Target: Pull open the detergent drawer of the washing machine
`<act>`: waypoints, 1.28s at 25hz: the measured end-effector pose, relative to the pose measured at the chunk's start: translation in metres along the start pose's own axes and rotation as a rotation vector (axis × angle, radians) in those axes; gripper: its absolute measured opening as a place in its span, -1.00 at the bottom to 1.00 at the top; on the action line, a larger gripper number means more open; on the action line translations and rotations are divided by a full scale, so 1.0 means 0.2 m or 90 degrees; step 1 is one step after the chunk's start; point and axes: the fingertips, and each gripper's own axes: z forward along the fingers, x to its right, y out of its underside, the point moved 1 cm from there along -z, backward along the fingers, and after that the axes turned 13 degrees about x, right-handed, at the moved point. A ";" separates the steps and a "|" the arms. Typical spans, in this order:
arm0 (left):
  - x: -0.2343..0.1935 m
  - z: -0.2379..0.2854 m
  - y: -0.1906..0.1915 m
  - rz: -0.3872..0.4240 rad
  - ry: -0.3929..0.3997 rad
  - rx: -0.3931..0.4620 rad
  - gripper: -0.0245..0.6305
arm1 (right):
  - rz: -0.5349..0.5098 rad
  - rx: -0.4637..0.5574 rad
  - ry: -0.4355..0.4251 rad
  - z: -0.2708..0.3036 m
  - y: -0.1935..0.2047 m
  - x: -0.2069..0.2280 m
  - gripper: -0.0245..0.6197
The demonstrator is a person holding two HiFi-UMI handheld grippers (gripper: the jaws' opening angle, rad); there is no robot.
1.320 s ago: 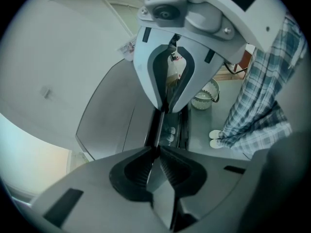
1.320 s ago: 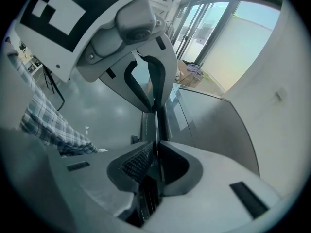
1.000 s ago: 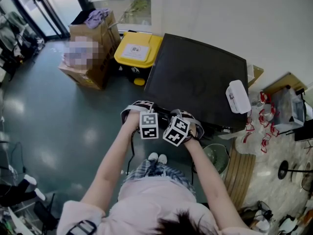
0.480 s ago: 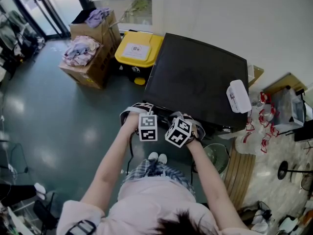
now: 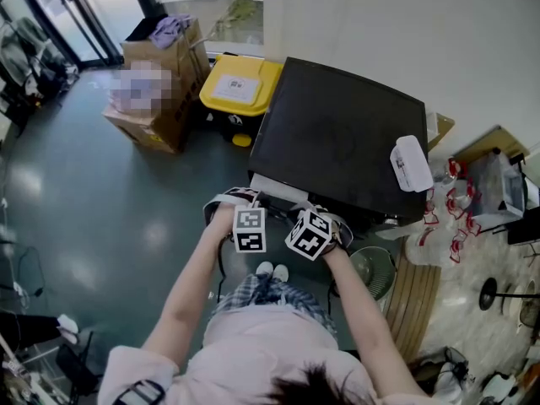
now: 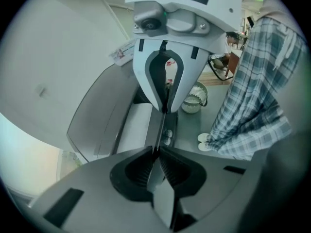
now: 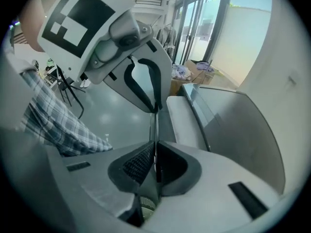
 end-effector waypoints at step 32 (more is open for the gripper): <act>0.42 -0.12 -0.02 0.003 0.032 -0.009 -0.74 | 0.024 0.017 -0.067 -0.04 0.07 -0.42 -0.79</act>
